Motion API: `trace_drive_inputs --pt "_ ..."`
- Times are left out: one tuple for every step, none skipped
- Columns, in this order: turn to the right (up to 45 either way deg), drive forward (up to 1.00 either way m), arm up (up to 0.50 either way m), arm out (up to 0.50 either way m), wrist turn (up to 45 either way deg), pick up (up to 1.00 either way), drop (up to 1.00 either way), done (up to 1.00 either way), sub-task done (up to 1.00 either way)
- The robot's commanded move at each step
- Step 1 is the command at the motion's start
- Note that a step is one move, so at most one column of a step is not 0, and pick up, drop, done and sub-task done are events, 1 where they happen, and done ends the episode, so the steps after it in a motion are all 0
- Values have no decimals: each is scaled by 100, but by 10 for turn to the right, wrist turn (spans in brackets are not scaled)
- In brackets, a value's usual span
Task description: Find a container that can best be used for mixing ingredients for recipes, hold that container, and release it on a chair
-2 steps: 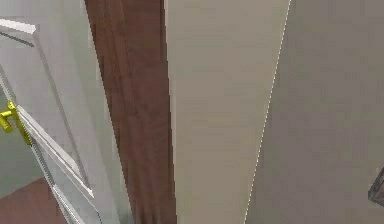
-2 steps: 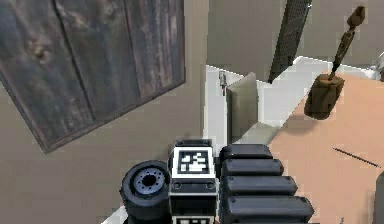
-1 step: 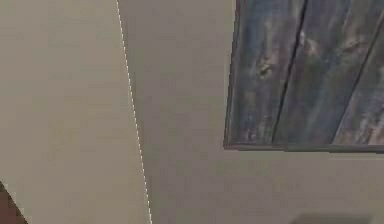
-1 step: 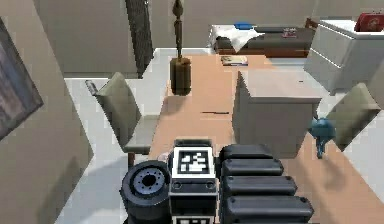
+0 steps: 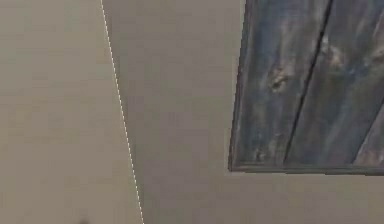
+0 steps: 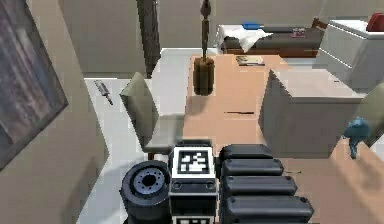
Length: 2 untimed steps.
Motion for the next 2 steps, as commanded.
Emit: trace_drive_inputs --pt "450 0 0 0 0 0 0 0 0" --pt "30 0 0 0 0 0 0 0 0"
